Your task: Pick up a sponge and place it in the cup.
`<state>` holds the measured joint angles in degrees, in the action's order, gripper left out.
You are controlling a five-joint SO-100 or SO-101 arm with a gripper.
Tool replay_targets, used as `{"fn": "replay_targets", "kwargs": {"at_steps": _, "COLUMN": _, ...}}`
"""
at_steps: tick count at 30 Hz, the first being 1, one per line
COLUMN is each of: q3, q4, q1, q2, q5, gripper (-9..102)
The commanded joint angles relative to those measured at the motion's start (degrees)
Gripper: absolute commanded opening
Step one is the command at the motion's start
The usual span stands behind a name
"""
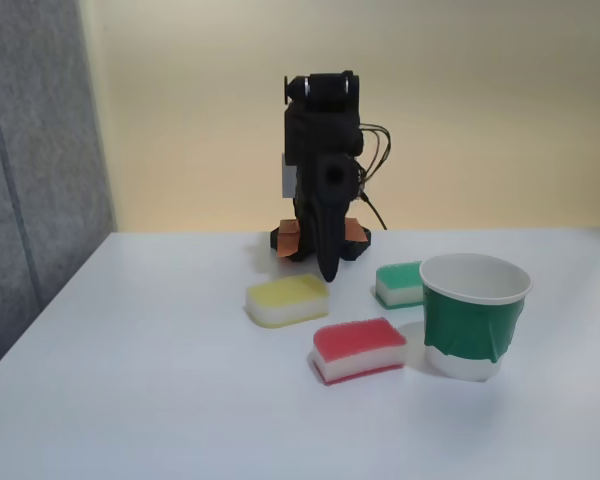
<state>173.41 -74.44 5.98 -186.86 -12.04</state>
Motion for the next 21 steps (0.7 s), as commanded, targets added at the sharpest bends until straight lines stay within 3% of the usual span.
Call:
{"fn": "replay_targets", "kwargs": {"at_steps": 1, "q3": -3.78, "q4": -5.45, "q1": 1.05, "q2": 0.44, "q5": 0.0, "gripper": 0}}
{"fn": "replay_targets", "kwargs": {"at_steps": 11, "q3": -26.37, "q4": -2.55, "q1": 0.79, "q2": 27.86, "q5": 0.0, "gripper": 0}}
{"fn": "replay_targets", "kwargs": {"at_steps": 21, "q3": -48.25, "q4": 14.68, "q1": 0.18, "q2": 66.62, "q5": -0.97, "gripper": 0}}
